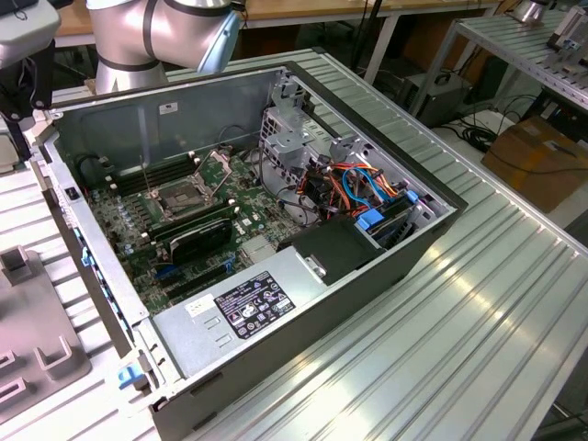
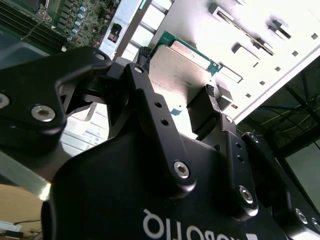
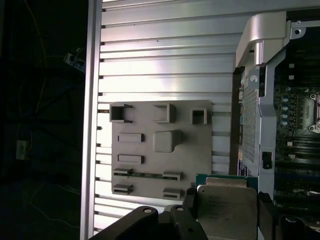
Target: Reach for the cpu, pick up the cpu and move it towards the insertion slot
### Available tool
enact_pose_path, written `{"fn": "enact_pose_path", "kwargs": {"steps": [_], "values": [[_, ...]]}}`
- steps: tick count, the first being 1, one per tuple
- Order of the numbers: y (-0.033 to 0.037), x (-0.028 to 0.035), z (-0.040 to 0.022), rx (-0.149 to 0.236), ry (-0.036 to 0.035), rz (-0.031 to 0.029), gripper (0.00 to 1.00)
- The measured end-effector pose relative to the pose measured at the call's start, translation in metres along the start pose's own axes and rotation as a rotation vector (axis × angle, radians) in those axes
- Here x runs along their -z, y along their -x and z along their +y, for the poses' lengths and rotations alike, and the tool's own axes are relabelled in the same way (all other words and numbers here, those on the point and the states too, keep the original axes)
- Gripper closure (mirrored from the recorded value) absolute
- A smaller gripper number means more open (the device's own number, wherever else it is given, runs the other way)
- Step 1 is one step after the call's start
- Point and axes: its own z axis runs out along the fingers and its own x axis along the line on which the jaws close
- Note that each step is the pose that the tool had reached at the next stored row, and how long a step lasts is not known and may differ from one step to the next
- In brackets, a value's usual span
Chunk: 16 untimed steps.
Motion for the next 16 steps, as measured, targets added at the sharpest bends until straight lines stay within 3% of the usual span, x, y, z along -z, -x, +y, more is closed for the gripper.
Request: {"fn": "enact_pose_path", "kwargs": {"steps": [16], "values": [[0.0173,0.0002,-0.0008,0.0,0.0001,0.0003,0.45]]}}
